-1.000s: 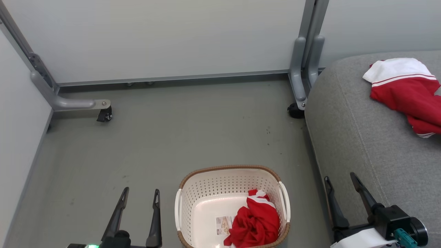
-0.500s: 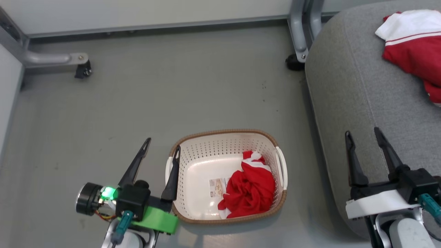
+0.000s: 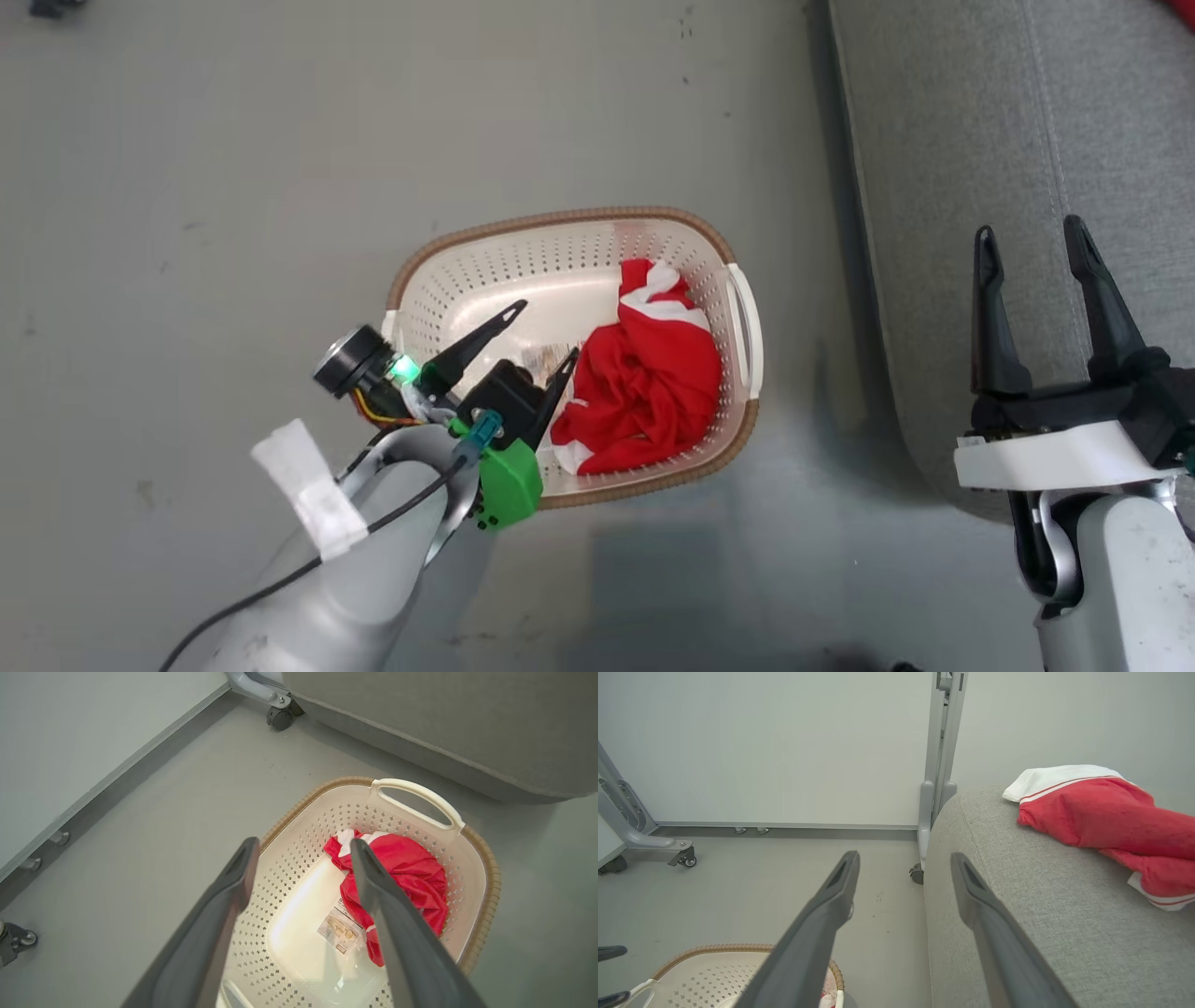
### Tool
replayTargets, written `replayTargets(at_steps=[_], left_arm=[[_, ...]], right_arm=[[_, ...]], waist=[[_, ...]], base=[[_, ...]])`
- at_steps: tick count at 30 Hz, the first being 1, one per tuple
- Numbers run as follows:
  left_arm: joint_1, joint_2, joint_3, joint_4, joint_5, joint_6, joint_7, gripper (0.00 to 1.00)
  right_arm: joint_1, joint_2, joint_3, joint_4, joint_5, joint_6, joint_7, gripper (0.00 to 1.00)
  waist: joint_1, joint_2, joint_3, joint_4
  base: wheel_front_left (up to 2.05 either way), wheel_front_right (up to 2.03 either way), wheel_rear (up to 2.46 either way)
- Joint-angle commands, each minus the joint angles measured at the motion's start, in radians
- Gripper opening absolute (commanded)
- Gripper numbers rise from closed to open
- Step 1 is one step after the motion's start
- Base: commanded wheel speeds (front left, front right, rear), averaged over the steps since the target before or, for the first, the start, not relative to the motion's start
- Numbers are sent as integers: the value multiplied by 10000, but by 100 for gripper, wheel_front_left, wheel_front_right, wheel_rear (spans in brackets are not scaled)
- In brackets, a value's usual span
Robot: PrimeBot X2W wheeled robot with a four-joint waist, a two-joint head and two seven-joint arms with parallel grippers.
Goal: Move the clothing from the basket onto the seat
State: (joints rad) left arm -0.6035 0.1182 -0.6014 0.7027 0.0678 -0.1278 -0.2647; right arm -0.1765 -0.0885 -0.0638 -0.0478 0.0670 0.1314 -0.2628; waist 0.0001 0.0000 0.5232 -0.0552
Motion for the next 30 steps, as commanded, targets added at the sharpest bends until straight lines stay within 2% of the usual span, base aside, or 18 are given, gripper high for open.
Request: replayTargets(at_steps=[1, 6, 15, 22, 30], left_arm=[[-621, 130, -429, 425, -132, -34, 7, 100], [-2126, 67, -2010, 2134, -474, -32, 34, 100], [-3678, -181, -3902, 4238, -1071, -35, 623, 100], [-4292, -273, -5413, 5010, -2005, -36, 1151, 100], [-4600, -51, -6410, 5261, -2850, -36, 1871, 100]], right_arm=[[-271, 51, 54, -73, -16, -14, -31, 100], [-663, 220, 315, -211, 41, -14, -31, 100], [-1111, 363, 617, -393, 96, -14, -31, 100], [-1422, 380, 693, -631, 172, -14, -31, 100], [-1695, 377, 1032, -916, 173, -14, -31, 100]], waist=[[-1, 0, 1497, -732], [-1, 0, 2210, -1182], [-1, 0, 3281, -1819], [-1, 0, 3930, -1988], [-1, 0, 4273, -2200]], base=[[0, 0, 0], [0, 0, 0], [0, 0, 0], [0, 0, 0], [0, 0, 0]])
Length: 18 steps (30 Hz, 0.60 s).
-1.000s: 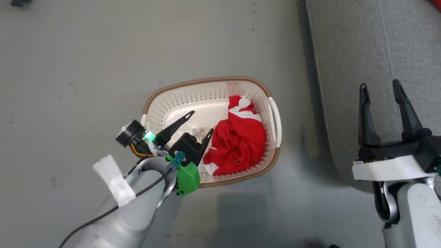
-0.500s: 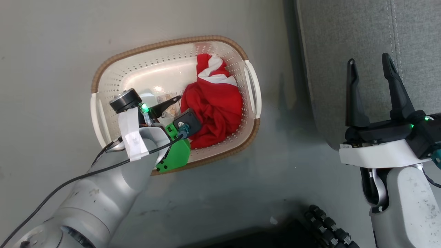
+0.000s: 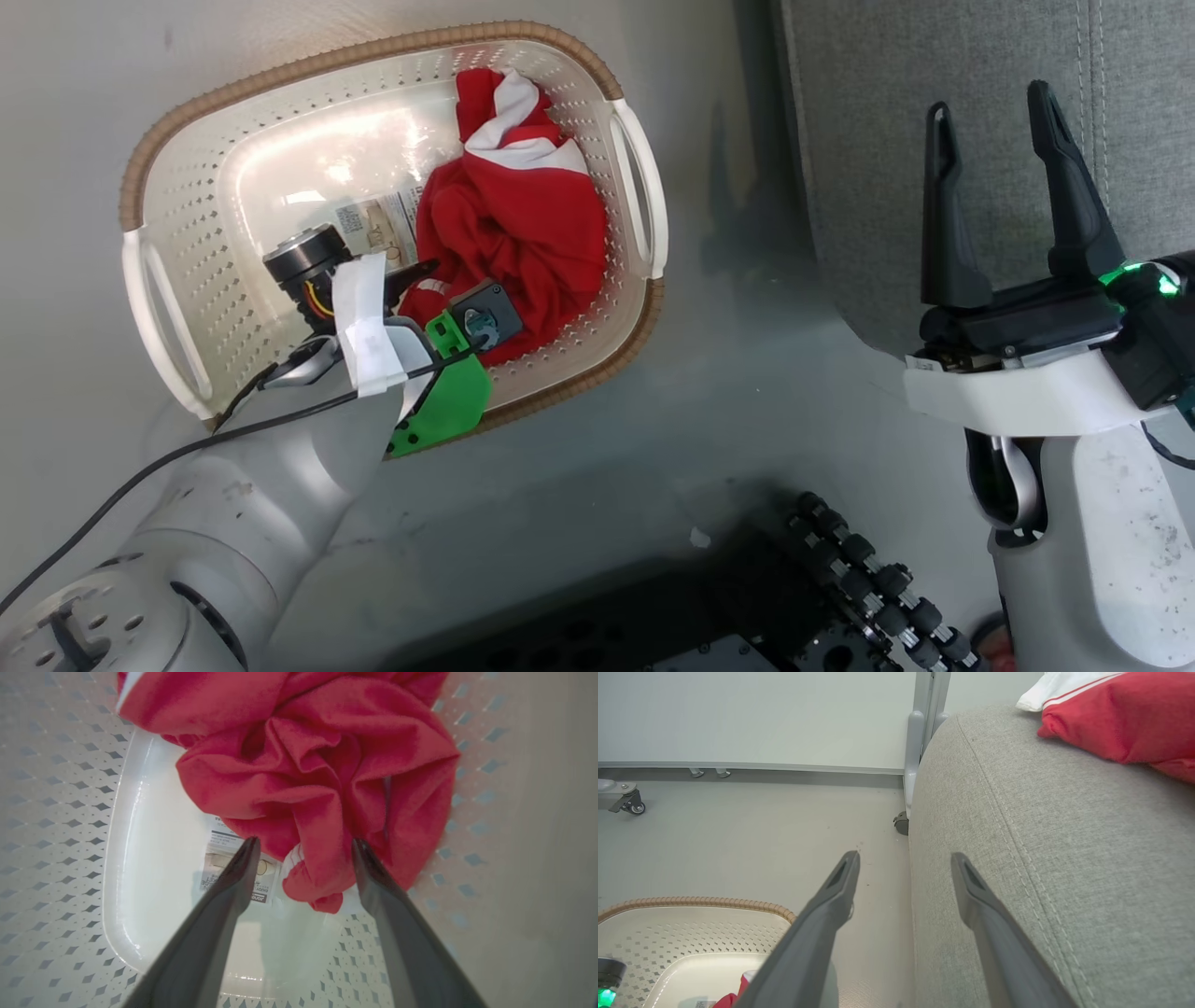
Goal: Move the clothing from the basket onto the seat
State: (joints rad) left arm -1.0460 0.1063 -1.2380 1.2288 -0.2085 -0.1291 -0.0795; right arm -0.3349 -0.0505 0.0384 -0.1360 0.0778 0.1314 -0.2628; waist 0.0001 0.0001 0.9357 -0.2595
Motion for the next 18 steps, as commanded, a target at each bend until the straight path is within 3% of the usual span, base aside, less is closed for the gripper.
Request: replayTargets(at_steps=[1, 3, 4, 5, 6, 12, 18], left_arm=[[-185, 97, -120, -7, -113, -23, 90, 100], [-307, 257, -241, -37, -13, -23, 122, 99], [-272, 303, -307, -65, 35, -23, 138, 47], [-240, 323, -341, -91, -23, -23, 139, 30], [-138, 316, -367, -142, -201, -23, 186, 0], [230, 427, -430, -672, -755, -23, 35, 0], [382, 360, -418, -937, -1368, -23, -829, 0]], right_arm=[[-124, -2, 37, -68, 89, -14, -31, 100], [-156, -2, 97, -148, 93, -14, -30, 100], [-166, -2, 128, -171, 89, -14, -30, 100], [-164, -2, 137, -190, 83, -14, -30, 100], [-159, -2, 144, -200, 78, -14, -30, 100], [-58, -1, 76, -101, -4, -14, -30, 100], [153, -5, 82, 17, -105, -14, -30, 100]], waist=[[-1, -1, 166, -186], [-1, -1, 210, -249], [-1, -1, 221, -287], [-1, -1, 222, -311], [-1, -1, 215, -338], [-1, -1, -136, -271], [-1, -1, -1061, 139]], base=[[0, 0, 0], [0, 0, 0], [0, 0, 0], [0, 0, 0], [0, 0, 0], [0, 0, 0], [0, 0, 0]])
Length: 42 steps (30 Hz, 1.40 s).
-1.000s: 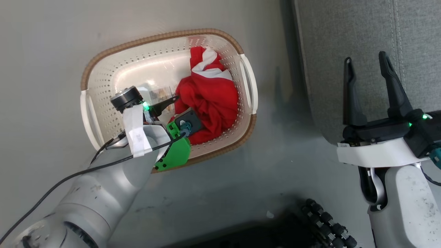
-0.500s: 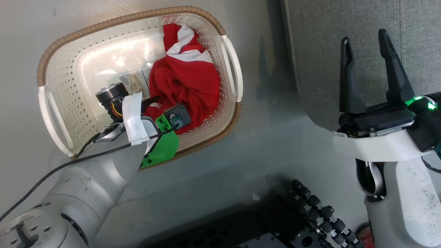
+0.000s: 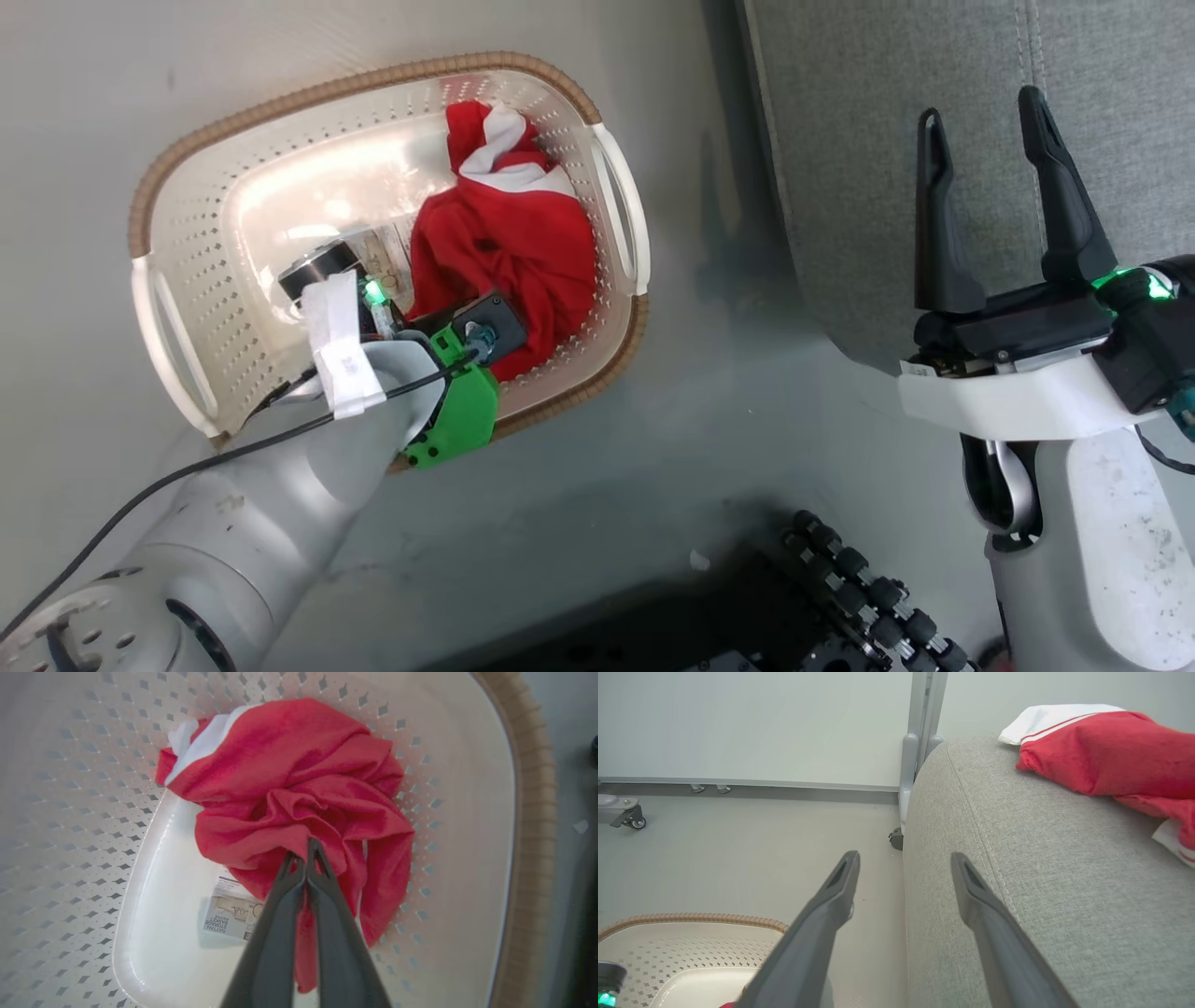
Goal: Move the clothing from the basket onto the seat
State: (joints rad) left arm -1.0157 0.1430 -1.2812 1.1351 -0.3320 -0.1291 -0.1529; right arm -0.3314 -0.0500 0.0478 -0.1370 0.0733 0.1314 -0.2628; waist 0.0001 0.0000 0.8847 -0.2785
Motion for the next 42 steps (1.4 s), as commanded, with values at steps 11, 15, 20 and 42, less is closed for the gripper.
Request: replayTargets(at_steps=[11, 15, 20, 42], left_arm=[[1364, -296, 1146, -1025, -1139, 747, -1141, 0], [2404, 289, 2169, -2840, -964, 1758, -1107, 0], [3439, 602, 3419, -4573, -712, 2238, -1113, 0], [6603, 301, 6919, -9049, 662, 2366, -1116, 0]], right_arm=[[916, -20, 165, 388, -270, -14, -30, 100], [1293, -44, 231, 560, -315, -14, -30, 100], [1713, -103, 330, 780, -286, -14, -30, 100], [3319, -206, 1226, 1659, -42, -14, -30, 100]], waist=[[-1, 0, -3156, 1044], [-1, 0, -4113, 1261], [-1, 0, -5097, 1519], [-1, 0, -8595, 1951]], base=[[0, 0, 0], [0, 0, 0], [0, 0, 0], [0, 0, 0]])
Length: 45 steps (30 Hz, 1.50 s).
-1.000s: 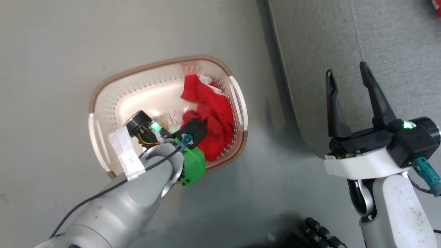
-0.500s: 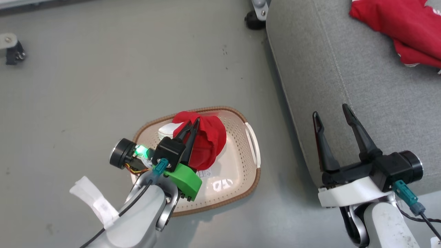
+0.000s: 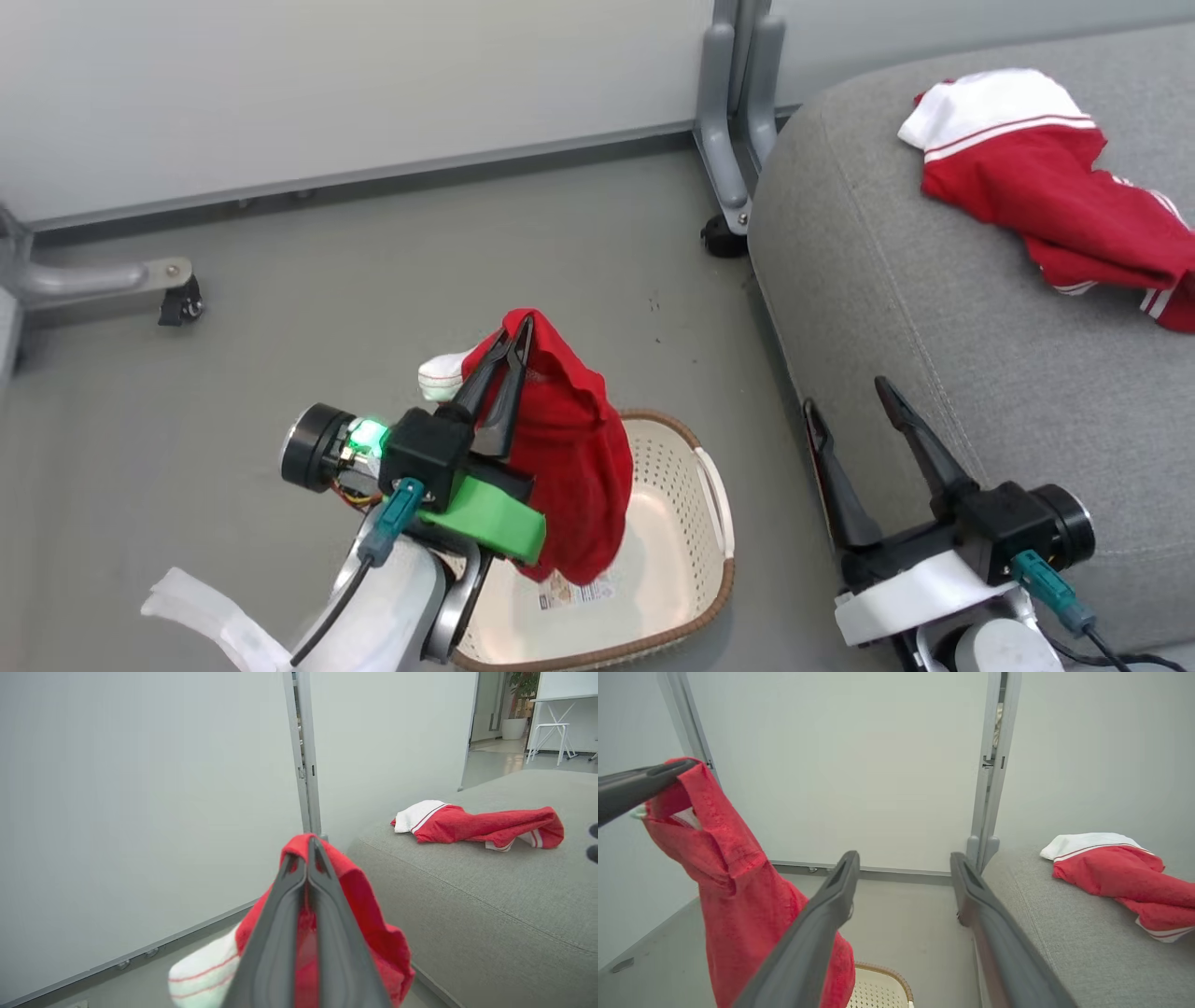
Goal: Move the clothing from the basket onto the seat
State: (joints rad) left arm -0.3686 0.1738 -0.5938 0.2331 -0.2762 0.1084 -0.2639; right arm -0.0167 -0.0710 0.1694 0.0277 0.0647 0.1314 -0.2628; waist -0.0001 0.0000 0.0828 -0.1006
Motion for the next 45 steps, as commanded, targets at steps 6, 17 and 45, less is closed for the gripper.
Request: replayTargets(at_steps=[6, 17, 45], left_arm=[[367, -117, 189, -470, 169, -120, -4, 0], [110, -475, -226, -1102, 24, -444, 173, 0], [210, -578, -919, -2155, -427, -610, 628, 0]], right_arm=[[333, 31, 567, 189, 192, -14, -30, 100], [-95, -34, 2434, 762, 734, -14, -30, 100], [-52, -2, 3104, 2181, 1144, -14, -30, 0]], waist=[[1, 0, -918, 257], [1, 0, -1149, 514], [1, 0, -985, 537]], base=[[0, 0, 0], [0, 0, 0], [0, 0, 0]])
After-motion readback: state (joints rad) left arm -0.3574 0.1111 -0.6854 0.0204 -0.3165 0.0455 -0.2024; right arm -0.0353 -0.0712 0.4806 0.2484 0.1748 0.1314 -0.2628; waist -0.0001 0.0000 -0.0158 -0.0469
